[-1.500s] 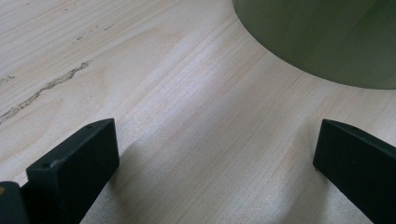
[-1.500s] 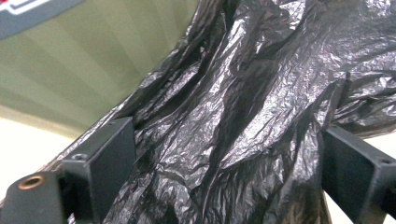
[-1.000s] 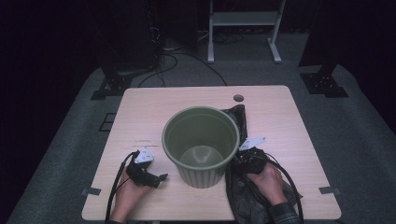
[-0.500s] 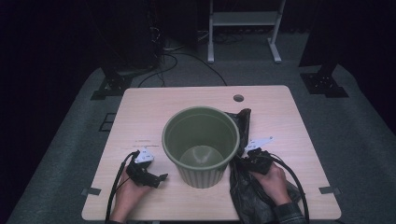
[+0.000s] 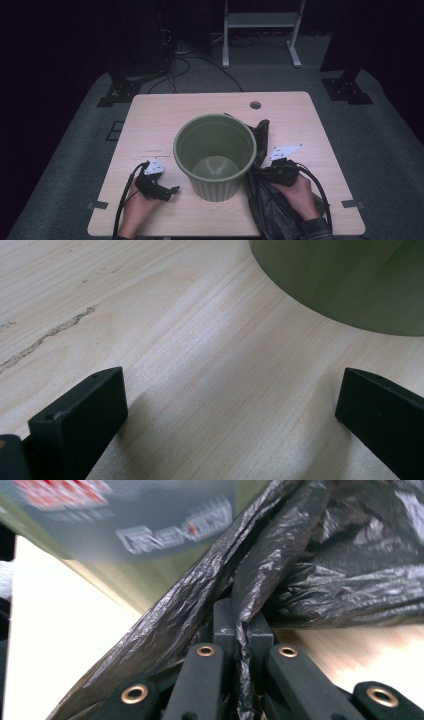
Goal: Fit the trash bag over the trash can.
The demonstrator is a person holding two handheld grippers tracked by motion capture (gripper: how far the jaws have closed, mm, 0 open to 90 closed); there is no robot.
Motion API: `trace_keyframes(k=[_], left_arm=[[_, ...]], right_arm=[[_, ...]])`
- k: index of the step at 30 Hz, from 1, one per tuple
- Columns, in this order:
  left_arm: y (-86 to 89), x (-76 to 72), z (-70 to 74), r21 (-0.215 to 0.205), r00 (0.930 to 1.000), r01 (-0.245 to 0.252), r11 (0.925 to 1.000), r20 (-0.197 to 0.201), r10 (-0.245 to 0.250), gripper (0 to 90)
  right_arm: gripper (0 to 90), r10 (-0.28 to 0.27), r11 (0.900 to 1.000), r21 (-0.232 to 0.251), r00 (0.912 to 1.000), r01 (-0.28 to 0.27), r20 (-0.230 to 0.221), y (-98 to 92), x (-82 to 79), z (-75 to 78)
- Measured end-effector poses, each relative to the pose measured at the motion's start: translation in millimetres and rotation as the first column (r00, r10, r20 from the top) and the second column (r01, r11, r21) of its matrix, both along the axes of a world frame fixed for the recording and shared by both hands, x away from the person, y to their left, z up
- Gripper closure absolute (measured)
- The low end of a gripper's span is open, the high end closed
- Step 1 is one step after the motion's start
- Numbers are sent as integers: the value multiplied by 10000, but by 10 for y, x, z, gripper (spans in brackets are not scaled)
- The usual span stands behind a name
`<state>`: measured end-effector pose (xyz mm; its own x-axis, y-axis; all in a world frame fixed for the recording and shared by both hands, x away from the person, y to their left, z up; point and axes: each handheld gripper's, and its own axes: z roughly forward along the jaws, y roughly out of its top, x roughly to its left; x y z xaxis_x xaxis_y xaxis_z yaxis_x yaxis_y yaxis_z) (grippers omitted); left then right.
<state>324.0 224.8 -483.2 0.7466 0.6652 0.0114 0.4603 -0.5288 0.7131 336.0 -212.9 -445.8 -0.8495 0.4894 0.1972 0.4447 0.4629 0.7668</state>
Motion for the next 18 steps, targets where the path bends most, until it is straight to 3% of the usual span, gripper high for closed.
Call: trace_keyframes(k=[8,18], left_arm=[[0,0,0,0,10000,-1,10000,-1,1,0],[-1,0,-1,-15,10000,-9,10000,1,9,0]], right_arm=[[873,649,9962,561,9977,-659,193,-20,-40,234],[872,1215,9871,927,9881,-1302,946,-44,-114,607]])
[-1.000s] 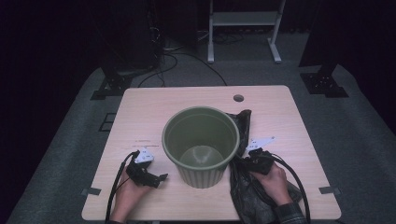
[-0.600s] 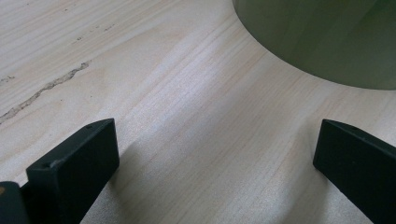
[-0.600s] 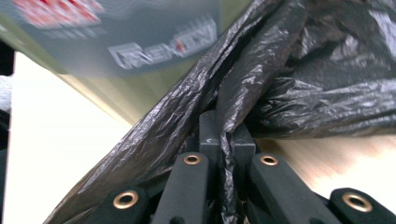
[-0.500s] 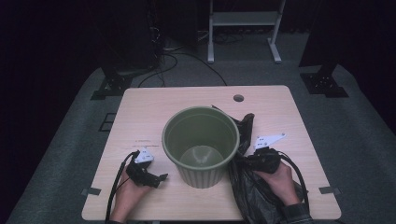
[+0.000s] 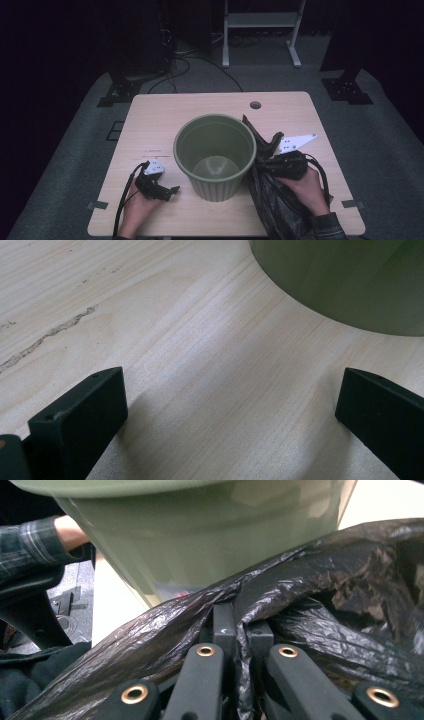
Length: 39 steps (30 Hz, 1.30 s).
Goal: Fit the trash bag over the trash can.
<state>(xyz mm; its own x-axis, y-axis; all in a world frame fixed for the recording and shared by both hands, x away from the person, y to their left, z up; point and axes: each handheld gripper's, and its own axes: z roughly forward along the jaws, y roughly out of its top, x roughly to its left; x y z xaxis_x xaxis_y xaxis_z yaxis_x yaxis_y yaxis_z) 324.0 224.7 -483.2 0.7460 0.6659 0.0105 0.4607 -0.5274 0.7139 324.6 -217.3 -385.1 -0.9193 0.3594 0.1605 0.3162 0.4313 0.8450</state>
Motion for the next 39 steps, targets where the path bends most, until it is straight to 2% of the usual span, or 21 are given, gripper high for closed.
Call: trace_keyframes(k=[13,19,25,32,37,39], left_arm=[[2,1,1,30,10000,18,10000,0,-18,0],[1,1,1,24,10000,9,10000,0,-9,0],[1,1,1,22,10000,1,10000,0,-1,0],[-1,2,-1,4,10000,-21,10000,6,21,0],[-1,1,-1,3,10000,-22,10000,6,22,0],[-1,1,-1,5,10000,-22,10000,7,22,0]], right_arm=[[871,358,9951,886,9943,-447,1000,-116,-121,443],[872,542,9951,743,9891,-648,1366,-81,-159,640],[872,790,9894,1084,9841,-970,1592,-78,-180,808],[872,1313,9772,1410,9738,-1587,1858,52,-202,1021],[872,1759,9689,1383,9644,-2050,1974,248,-188,1151],[872,2011,9634,1357,9582,-2311,2036,365,-187,1204]])
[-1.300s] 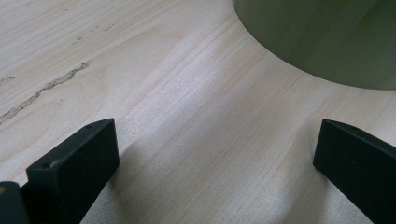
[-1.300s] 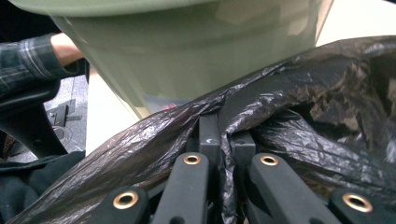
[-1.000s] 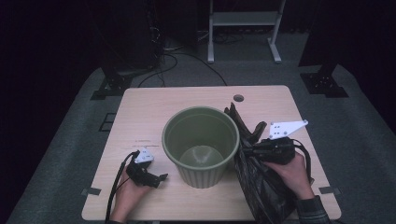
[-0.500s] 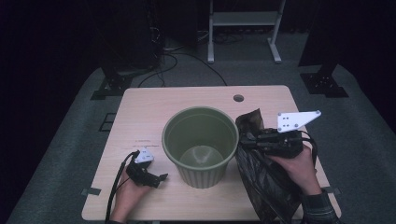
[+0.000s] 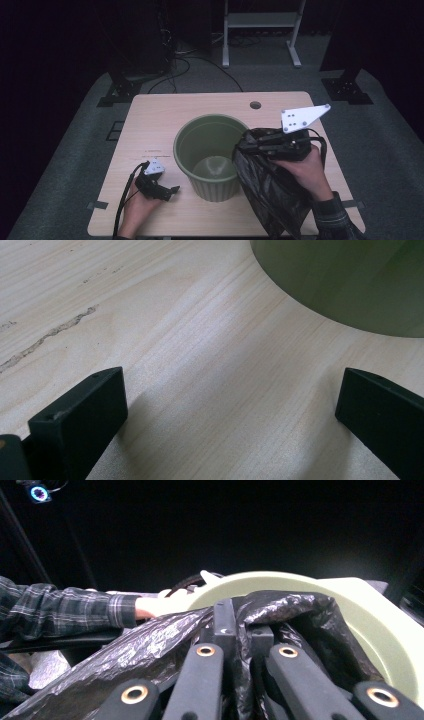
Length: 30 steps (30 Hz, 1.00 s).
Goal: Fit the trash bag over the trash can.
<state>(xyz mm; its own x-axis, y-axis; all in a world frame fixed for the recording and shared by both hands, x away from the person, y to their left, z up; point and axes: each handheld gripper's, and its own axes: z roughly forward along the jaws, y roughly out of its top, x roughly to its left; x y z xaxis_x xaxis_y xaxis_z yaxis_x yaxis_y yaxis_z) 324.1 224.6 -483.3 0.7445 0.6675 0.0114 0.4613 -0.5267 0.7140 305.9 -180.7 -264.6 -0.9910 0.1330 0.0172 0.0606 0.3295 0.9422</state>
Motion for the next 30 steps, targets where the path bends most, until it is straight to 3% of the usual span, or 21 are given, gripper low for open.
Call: trace_keyframes(k=[12,22,30], left_arm=[[0,0,0,-3,10000,-1,10000,0,1,0],[-1,-1,-1,-21,10000,-8,10000,-4,8,0],[-3,-1,-3,-17,10000,-25,10000,17,25,0]], right_arm=[[872,1306,9914,-96,9914,-1306,29,672,32,132],[871,2529,9674,-92,9674,-2530,-98,1266,-63,113],[869,2921,9560,-194,9559,-2928,-304,1634,-87,69]])
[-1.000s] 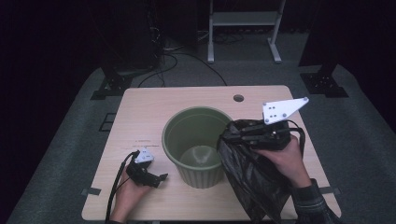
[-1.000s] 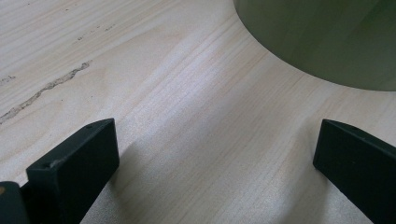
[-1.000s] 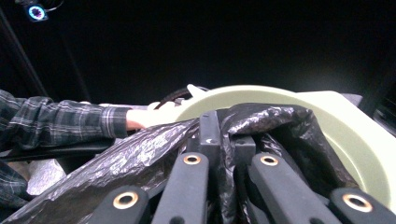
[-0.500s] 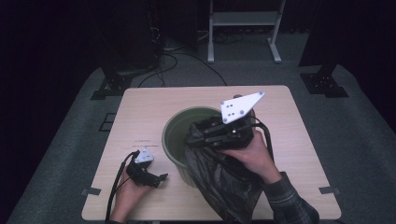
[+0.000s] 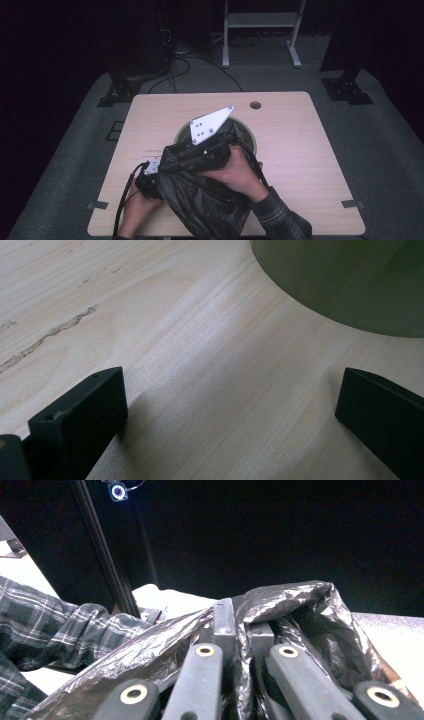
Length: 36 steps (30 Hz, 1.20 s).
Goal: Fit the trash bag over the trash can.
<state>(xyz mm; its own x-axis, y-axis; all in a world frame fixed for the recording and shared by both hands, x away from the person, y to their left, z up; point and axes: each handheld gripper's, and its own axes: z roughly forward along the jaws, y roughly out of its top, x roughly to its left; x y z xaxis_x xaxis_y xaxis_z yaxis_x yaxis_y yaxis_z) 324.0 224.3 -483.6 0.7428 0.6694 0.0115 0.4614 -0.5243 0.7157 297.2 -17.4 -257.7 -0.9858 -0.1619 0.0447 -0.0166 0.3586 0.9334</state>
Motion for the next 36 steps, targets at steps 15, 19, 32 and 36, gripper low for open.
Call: trace_keyframes(k=[15,19,32,36], left_arm=[[1,0,1,1,10000,9,10000,-9,-9,0],[1,0,2,12,10000,11,10000,-17,-11,0],[2,0,2,15,10000,12,10000,-12,-12,0],[3,0,3,23,10000,22,10000,-15,-22,0]], right_arm=[[841,-1363,9896,-579,9872,1318,-831,-92,435,-71],[825,-1957,9791,-798,9732,1871,-1203,-204,658,-127],[575,-3357,9306,-1815,9387,3177,-782,-379,838,-121],[528,-3665,9156,-2000,9286,3488,-587,-474,848,-92]])
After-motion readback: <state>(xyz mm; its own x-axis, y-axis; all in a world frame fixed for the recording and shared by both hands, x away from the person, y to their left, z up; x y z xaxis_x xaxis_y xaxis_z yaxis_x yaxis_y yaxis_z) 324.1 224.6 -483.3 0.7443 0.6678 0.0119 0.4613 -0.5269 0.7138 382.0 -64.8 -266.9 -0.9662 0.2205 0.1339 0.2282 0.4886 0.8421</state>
